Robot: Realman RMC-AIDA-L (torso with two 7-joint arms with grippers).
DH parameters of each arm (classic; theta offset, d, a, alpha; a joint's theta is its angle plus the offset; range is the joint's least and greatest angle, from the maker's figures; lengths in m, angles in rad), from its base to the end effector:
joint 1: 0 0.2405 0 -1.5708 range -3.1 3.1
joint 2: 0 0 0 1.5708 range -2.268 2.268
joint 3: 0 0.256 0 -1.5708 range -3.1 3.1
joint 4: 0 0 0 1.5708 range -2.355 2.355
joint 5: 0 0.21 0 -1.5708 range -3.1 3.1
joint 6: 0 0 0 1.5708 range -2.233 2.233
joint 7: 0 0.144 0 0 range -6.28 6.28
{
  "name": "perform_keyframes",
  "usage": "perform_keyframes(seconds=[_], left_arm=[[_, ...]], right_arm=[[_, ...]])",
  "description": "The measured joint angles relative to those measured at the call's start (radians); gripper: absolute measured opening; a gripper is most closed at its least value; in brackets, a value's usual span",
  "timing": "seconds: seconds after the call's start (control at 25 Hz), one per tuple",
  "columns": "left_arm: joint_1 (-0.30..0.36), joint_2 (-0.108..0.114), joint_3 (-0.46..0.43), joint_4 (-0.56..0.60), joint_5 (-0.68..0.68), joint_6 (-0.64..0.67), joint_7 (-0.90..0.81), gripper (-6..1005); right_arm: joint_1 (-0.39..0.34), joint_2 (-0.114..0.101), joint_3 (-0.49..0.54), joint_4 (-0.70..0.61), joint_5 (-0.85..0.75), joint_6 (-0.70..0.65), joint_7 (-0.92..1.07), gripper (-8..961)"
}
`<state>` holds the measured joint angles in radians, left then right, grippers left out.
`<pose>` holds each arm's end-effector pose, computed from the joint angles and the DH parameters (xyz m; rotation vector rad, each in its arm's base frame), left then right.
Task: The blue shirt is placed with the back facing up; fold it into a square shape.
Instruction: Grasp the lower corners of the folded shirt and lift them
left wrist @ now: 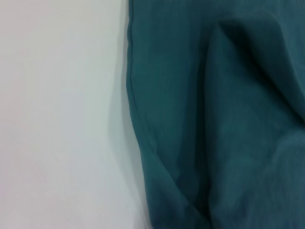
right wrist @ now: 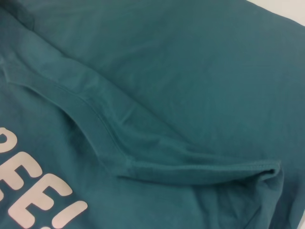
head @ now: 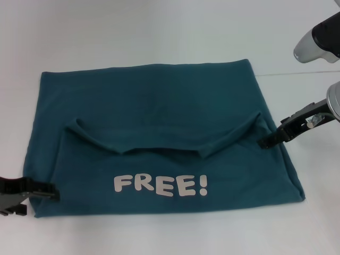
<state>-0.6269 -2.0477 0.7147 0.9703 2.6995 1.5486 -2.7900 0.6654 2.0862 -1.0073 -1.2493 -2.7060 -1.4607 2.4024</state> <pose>-0.2952 0.3541 0.0512 -1.9321 -1.9726 0.0785 0.2141 0.3952 0.0546 -2.3822 0.9879 -0.2933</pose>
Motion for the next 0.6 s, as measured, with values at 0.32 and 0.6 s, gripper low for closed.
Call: perform_keyframes(seconds=[0.32,0.6], left_arm=[[-0.009,0.004,-0.001,-0.029,-0.008,0.010,0.001,939],[-0.023,0.011,-0.003,-0.080,-0.017,0.010,0.001,938]], right_arm=[[0.001,0.000,-0.012,-0.014,0.000,-0.002,0.008,919],[0.000,0.000,-0.013,-0.015,-0.002,-0.003,0.008,919]])
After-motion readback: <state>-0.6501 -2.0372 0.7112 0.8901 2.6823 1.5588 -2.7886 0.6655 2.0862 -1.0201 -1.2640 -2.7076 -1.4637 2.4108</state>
